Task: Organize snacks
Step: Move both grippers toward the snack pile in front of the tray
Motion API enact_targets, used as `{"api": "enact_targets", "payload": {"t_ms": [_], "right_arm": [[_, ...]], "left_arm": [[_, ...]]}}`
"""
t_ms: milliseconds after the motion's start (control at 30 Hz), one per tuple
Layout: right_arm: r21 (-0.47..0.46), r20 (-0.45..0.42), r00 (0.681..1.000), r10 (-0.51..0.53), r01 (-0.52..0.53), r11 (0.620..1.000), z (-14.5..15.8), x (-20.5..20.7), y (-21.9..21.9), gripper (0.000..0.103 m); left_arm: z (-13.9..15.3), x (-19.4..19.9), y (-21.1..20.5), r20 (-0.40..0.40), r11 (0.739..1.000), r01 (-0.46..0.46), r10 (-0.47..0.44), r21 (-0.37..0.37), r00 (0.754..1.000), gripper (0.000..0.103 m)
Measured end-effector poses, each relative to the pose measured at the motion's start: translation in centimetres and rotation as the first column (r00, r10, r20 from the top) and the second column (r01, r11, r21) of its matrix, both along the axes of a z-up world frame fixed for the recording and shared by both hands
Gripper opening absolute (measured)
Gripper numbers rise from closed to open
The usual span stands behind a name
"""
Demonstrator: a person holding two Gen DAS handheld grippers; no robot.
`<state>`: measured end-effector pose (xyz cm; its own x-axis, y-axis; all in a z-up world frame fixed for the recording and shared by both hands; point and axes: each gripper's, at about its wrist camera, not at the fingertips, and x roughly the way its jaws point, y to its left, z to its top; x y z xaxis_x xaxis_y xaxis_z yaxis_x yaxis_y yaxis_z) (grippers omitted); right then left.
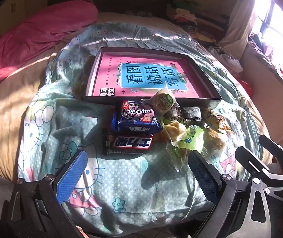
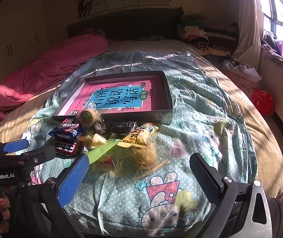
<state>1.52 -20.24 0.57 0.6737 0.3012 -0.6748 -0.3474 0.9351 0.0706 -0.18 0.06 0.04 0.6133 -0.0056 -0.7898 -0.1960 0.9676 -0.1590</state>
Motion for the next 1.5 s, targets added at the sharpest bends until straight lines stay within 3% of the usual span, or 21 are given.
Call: {"api": "enact_targets", "payload": {"t_ms": [1033, 1233, 1400, 1500], "right_arm": [[0.004, -0.044, 0.999, 0.007, -0.007, 1.0, -0.5, 0.8, -0.2, 0.102], [-0.012, -0.029, 1.0, -0.003, 0.003, 1.0, -1.2, 1.8, -0.2, 0.102], [-0.01, -0.037, 0.999, -0.01, 0.009, 1.0, -1.6, 2.5, -0.2, 0.102], [0.002, -0.05, 0.999, -0.016, 0.016, 1.0, -1.8, 2.9, -0.5, 0.102]], "left_arm": [[-0.5, 0.7, -0.4, 0.033, 1.0, 0.01, -0.01, -0.003, 0.999, 0.101], [-0.7, 1.9, 0.4, 0.0, 0.999, -0.02, 0.02, 0.028, 1.0, 0.101], [-1.2, 2.4, 1.3, -0.017, 0.999, -0.04, 0.04, 0.001, 0.999, 0.101], [-1.4, 2.6, 1.9, 0.02, 0.998, -0.055, 0.055, -0.025, 0.998, 0.101]]}}
